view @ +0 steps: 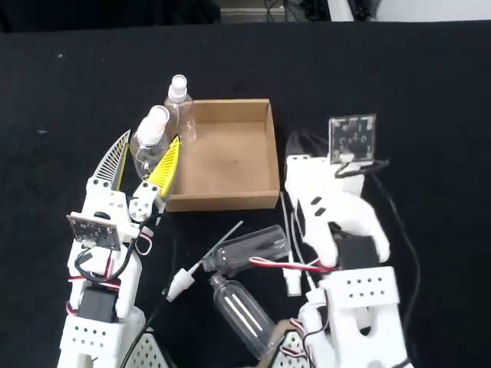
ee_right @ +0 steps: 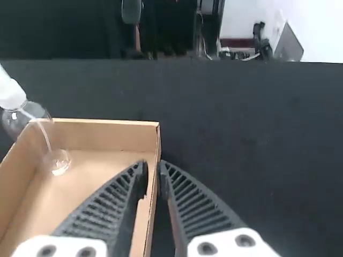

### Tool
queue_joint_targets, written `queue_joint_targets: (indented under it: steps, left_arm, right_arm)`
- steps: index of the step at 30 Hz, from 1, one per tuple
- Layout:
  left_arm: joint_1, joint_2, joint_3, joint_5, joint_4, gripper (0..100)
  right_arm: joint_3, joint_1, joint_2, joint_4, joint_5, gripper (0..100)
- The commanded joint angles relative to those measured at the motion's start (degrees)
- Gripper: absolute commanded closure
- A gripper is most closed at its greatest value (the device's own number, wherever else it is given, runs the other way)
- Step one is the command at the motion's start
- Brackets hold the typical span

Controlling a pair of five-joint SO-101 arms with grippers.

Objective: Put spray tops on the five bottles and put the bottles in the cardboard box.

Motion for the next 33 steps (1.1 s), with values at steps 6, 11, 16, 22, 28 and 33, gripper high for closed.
queue_joint_targets:
  steps: [6,11,16,22,28,33]
  left_arm:
    - [0.66,-0.35,1.36,0.18,-1.14,97]
    - [0.66,-0.44,1.36,0.18,-1.14,97]
    - [0.66,-0.53,1.36,-0.09,-1.49,97]
    - [0.75,-0.44,1.36,-0.09,-1.14,97]
    - [1.27,-0.35,1.36,-0.18,-1.49,97]
    - [1.1,-0.26,1.36,0.35,-4.57,97]
  right_arm:
    - [2.15,0.26,1.27,-8.88,0.09,98.7]
    - [-5.23,0.18,9.71,-2.46,0.09,98.6]
    - [-5.85,0.44,14.9,-2.55,0.09,98.6]
    - [-3.12,0.18,15.43,-5.45,0.09,98.6]
    - [-1.36,0.0,15.43,-8.79,0.09,98.6]
    - [-1.27,0.0,15.43,-8.62,0.09,98.6]
